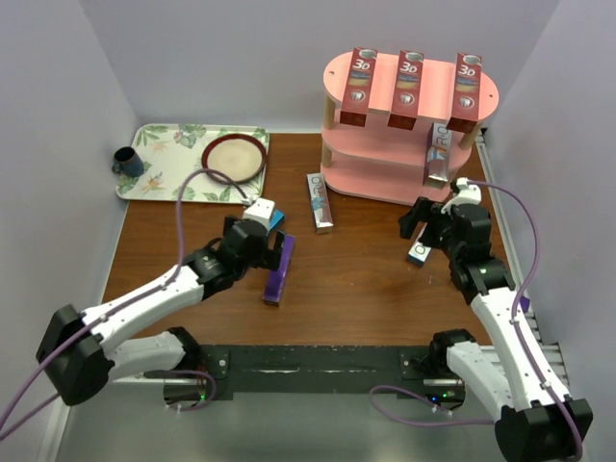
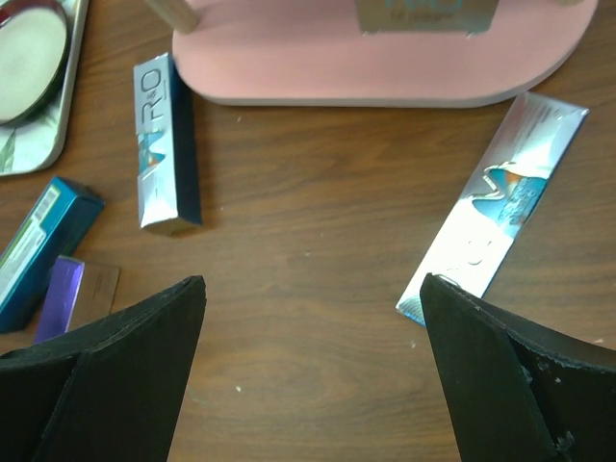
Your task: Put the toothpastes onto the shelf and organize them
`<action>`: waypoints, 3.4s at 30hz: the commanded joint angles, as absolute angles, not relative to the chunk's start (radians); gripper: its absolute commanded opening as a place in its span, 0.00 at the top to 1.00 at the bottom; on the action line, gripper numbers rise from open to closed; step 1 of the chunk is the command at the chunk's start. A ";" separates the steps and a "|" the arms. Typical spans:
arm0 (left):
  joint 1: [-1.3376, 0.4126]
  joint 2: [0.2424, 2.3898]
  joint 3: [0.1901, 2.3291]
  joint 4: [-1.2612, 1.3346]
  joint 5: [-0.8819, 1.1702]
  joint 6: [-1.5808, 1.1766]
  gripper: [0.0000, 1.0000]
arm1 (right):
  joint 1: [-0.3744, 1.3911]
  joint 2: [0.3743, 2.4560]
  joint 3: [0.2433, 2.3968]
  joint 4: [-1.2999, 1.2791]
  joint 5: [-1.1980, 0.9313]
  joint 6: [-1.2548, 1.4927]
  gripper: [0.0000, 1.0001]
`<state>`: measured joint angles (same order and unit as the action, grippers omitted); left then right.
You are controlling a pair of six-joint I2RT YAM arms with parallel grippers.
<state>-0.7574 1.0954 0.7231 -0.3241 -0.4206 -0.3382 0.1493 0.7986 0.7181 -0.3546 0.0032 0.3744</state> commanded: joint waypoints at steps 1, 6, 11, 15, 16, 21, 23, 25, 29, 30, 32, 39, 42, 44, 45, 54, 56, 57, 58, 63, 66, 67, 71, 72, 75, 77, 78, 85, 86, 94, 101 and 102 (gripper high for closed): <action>-0.865 1.176 0.739 -0.403 -0.517 -0.521 0.00 | 0.147 0.765 0.689 -0.344 -0.090 0.406 0.02; -0.929 1.198 0.655 -0.379 -0.581 -0.672 0.01 | 0.146 0.750 0.664 -0.339 -0.106 0.407 0.02; -0.999 1.199 0.595 -0.270 -0.561 -0.693 0.03 | 0.146 0.747 0.654 -0.337 -0.115 0.400 0.02; -1.043 1.273 0.594 -0.285 -0.604 -0.739 0.04 | 0.146 0.742 0.641 -0.331 -0.130 0.400 0.02; -1.045 1.290 0.594 -0.287 -0.613 -0.745 0.04 | 0.146 0.742 0.641 -0.331 -0.135 0.400 0.02; -1.086 1.281 0.600 -0.279 -0.641 -0.755 0.07 | 0.146 0.739 0.641 -0.342 -0.137 0.390 0.02; -1.086 1.290 0.589 -0.273 -0.647 -0.762 0.09 | 0.147 0.738 0.640 -0.341 -0.138 0.388 0.02; -1.088 1.308 0.581 -0.264 -0.643 -0.773 0.12 | 0.147 0.738 0.637 -0.339 -0.140 0.388 0.02; -1.100 1.350 0.574 -0.261 -0.649 -0.796 0.18 | 0.146 0.738 0.637 -0.341 -0.147 0.385 0.02; -1.104 1.356 0.575 -0.262 -0.647 -0.798 0.22 | 0.147 0.738 0.637 -0.339 -0.149 0.382 0.02; -1.109 1.362 0.574 -0.262 -0.643 -0.796 0.26 | 0.146 0.739 0.637 -0.337 -0.162 0.379 0.02; -1.111 1.261 0.606 -0.282 -0.594 -0.687 0.51 | 0.147 0.752 0.630 -0.307 -0.260 0.353 0.02; -1.109 1.185 0.624 -0.273 -0.526 -0.586 0.58 | 0.147 0.759 0.629 -0.282 -0.322 0.345 0.02; -1.108 1.154 0.647 -0.288 -0.479 -0.517 0.59 | 0.150 0.756 0.621 -0.256 -0.353 0.344 0.02; -1.106 1.125 0.655 -0.294 -0.466 -0.497 0.62 | 0.149 0.758 0.620 -0.247 -0.383 0.342 0.02; -0.904 1.029 0.718 -0.324 -0.053 -0.228 0.66 | 0.253 0.762 0.617 -0.189 -0.448 0.304 0.01; -0.847 1.031 0.755 -0.359 0.063 -0.172 0.65 | 0.322 0.756 0.618 -0.186 -0.423 0.279 0.01; -0.835 1.048 0.773 -0.379 0.086 -0.128 0.64 | 0.340 0.758 0.617 -0.181 -0.423 0.267 0.01; -0.816 1.063 0.819 -0.427 0.148 -0.105 0.63 | 0.374 0.753 0.612 -0.169 -0.432 0.262 0.02; -0.738 1.157 0.914 -0.505 0.442 -0.005 0.64 | 0.460 0.729 0.611 -0.161 -0.400 0.212 0.02; -0.654 1.206 0.926 -0.525 0.620 0.064 0.67 | 0.507 0.729 0.647 -0.205 -0.374 0.116 0.01; -0.641 1.219 0.930 -0.535 0.656 0.075 0.67 | 0.520 0.733 0.691 -0.260 -0.361 0.083 0.01; -0.611 1.296 0.969 -0.583 0.776 0.147 0.67 | 0.575 0.762 0.804 -0.417 -0.328 -0.128 0.01; -0.607 1.305 0.992 -0.601 0.807 0.159 0.67 | 0.587 0.775 0.843 -0.489 -0.309 -0.211 0.01; -0.601 1.327 1.035 -0.630 0.848 0.196 0.67 | 0.615 0.776 0.886 -0.580 -0.302 -0.343 0.01; -0.600 1.339 1.070 -0.646 0.857 0.218 0.67 | 0.638 0.764 0.879 -0.587 -0.313 -0.440 0.01; -0.598 1.344 1.083 -0.678 0.871 0.231 0.66 | 0.656 0.753 0.867 -0.597 -0.327 -0.472 0.01; -0.597 1.390 1.163 -0.771 0.897 0.284 0.66 | 0.765 0.761 0.880 -0.603 -0.165 -0.555 0.01; -0.598 1.393 1.179 -0.782 0.911 0.297 0.66 | 0.787 0.770 0.882 -0.607 -0.140 -0.578 0.01; -0.598 1.394 1.218 -0.836 0.946 0.324 0.66 | 1.029 0.862 0.879 -0.637 0.136 -0.649 0.01; -0.598 1.393 1.216 -0.853 0.989 0.348 0.66 | 1.138 0.890 0.859 -0.594 0.319 -0.713 0.02; -0.597 1.394 1.216 -0.854 0.995 0.350 0.66 | 1.144 0.888 0.847 -0.572 0.352 -0.722 0.03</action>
